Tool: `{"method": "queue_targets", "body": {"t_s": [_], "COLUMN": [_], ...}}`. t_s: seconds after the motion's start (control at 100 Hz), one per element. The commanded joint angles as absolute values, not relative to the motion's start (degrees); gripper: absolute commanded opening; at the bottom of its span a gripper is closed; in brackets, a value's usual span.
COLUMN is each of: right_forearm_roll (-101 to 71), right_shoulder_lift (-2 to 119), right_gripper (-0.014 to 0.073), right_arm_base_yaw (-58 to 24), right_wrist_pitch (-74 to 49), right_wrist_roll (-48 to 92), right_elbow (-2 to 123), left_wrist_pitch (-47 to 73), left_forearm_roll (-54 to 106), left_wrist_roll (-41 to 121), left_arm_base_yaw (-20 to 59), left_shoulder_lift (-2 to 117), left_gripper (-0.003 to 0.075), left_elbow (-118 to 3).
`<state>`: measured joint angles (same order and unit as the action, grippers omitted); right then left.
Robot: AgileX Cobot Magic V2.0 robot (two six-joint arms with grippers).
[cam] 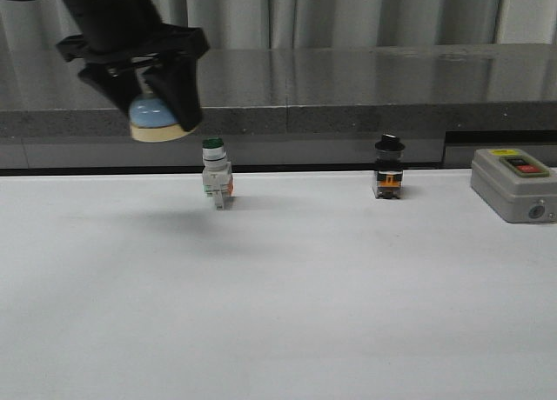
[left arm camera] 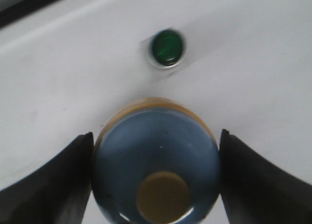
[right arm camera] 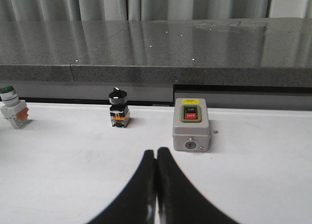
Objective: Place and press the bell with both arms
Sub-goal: 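Lift the bell with the left gripper and carry it toward the table center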
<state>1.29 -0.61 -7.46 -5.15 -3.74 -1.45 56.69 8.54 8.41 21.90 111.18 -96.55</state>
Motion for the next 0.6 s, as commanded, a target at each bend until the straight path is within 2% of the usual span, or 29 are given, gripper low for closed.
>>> {"method": "queue_targets", "body": {"t_s": [0.0,0.28,0.59], "right_forearm_roll": [1.0,1.0,1.0], "right_shoulder_lift": [-1.7,-1.7,-1.7], "right_gripper": [-0.006,-0.006,-0.006], "right_arm_base_yaw": [-7.0,-7.0,-7.0], "right_wrist_pitch": [-0.3,-0.3,-0.3], "right_wrist_roll": [-3.4,-3.4,-3.4], "right_elbow": [-0.7,-0.7,-0.7], "left_wrist_pitch": [54.6,48.6,46.7], "left_forearm_roll": [9.8,9.6,9.2], "left_wrist_roll": [8.4,8.4,8.4], "left_arm_base_yaw": [26.0,35.6,37.6], "left_shoulder_lift": [107.4,107.5,108.7], "left_gripper": [0.0083,0.0083,0.0083], "left_elbow": [-99.3,-99.3,-99.3]}}
